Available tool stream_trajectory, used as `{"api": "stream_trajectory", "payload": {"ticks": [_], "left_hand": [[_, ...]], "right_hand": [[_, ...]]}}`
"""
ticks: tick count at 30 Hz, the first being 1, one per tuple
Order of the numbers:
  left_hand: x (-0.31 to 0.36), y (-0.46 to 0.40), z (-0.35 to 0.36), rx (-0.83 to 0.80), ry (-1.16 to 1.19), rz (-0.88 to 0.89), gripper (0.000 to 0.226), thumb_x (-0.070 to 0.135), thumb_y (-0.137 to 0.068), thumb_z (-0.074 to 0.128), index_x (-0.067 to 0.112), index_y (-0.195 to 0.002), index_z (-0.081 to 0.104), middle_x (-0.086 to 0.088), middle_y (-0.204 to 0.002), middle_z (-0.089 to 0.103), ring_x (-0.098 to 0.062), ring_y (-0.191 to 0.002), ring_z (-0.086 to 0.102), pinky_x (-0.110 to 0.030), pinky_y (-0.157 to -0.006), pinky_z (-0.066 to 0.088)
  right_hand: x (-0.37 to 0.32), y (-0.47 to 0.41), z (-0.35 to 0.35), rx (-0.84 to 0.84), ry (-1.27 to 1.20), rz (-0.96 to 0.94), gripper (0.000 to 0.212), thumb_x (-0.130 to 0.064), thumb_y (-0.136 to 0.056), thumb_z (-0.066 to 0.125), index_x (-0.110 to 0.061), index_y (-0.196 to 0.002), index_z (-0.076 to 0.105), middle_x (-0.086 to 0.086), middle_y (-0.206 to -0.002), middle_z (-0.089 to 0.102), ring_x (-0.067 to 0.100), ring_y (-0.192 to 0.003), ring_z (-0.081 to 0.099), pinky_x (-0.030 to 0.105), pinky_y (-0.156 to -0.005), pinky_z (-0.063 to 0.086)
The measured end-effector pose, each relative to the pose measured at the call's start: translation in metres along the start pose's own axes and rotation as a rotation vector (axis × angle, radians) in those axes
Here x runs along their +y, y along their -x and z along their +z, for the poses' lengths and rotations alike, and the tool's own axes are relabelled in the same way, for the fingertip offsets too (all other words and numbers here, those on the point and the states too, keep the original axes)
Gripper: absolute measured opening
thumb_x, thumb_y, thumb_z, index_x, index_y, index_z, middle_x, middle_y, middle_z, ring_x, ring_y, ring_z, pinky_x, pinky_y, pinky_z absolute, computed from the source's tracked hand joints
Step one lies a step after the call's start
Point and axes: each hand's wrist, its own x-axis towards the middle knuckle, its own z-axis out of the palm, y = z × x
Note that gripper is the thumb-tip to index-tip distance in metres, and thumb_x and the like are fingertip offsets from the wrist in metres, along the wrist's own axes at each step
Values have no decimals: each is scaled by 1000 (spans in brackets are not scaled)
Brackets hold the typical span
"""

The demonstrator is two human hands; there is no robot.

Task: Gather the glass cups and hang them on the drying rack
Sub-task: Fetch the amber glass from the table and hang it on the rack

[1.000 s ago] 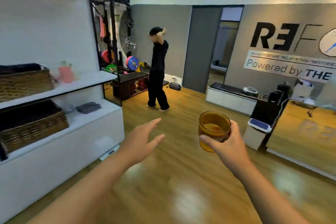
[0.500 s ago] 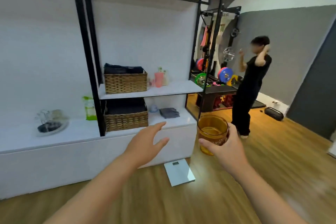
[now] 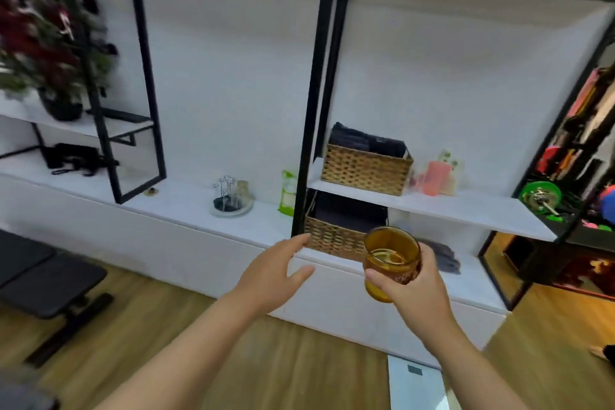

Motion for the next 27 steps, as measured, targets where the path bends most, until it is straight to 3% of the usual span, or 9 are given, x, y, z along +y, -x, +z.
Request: {"api": "stream_trajectory", "payload": {"ticks": [2, 6, 10, 15, 18, 21, 27], "left_hand": [[-27, -27, -9, 18, 25, -40, 62, 54, -98, 57, 47, -155, 32, 18, -144, 52, -1, -122, 54, -30, -100, 49], [-80, -81, -33, 82, 45, -116, 60, 57, -96, 56, 51, -152, 34, 23, -135, 54, 4, -108, 60, -28, -92, 53], [-127, -123, -59, 175, 157, -200, 53, 59, -95, 57, 51, -146, 44, 26, -125, 60, 9, -97, 62, -19, -84, 51], [-178, -178, -89, 304, 315, -307, 47, 64, -94, 55, 50, -139, 52, 26, -117, 62, 8, -92, 64, -38, -87, 61], [-201, -219, -101, 335, 305, -319, 53, 72, -90, 55, 53, -139, 49, 29, -118, 61, 14, -96, 61, -30, -86, 61], [-218, -263, -110, 355, 295, -295, 63, 85, -80, 55, 59, -137, 46, 34, -122, 58, 21, -102, 57, -9, -74, 53], [-262, -350, -115, 360, 206, -334, 94, 87, -66, 69, 60, -147, 31, 47, -130, 39, 32, -113, 39, -2, -83, 37]], "right_hand": [[0, -35, 33, -51, -19, -13, 80, -53, -62, 98, -64, -118, 42, -29, -115, 58, -23, -99, 55, 14, -73, 45], [-7, -107, 97, -111, -57, -46, 87, -49, -62, 99, -44, -132, 46, -22, -120, 61, -4, -106, 61, 20, -79, 48], [-10, -168, 160, -204, -100, -71, 84, -46, -64, 98, -43, -131, 47, -23, -118, 62, -12, -104, 59, 14, -78, 47], [-7, -239, 250, -312, -167, -56, 89, -47, -61, 99, -43, -133, 47, -22, -119, 61, -4, -105, 62, 17, -79, 50], [-1, -279, 308, -361, -192, -69, 91, -56, -55, 97, -48, -130, 46, -25, -115, 63, -10, -104, 61, 14, -79, 50], [12, -320, 367, -413, -207, -92, 83, -61, -54, 95, -50, -121, 47, -38, -109, 62, -19, -100, 59, 4, -70, 48], [46, -394, 469, -591, -213, -62, 82, -53, -56, 94, -52, -124, 48, -27, -115, 71, -1, -99, 72, 26, -81, 58]]}}
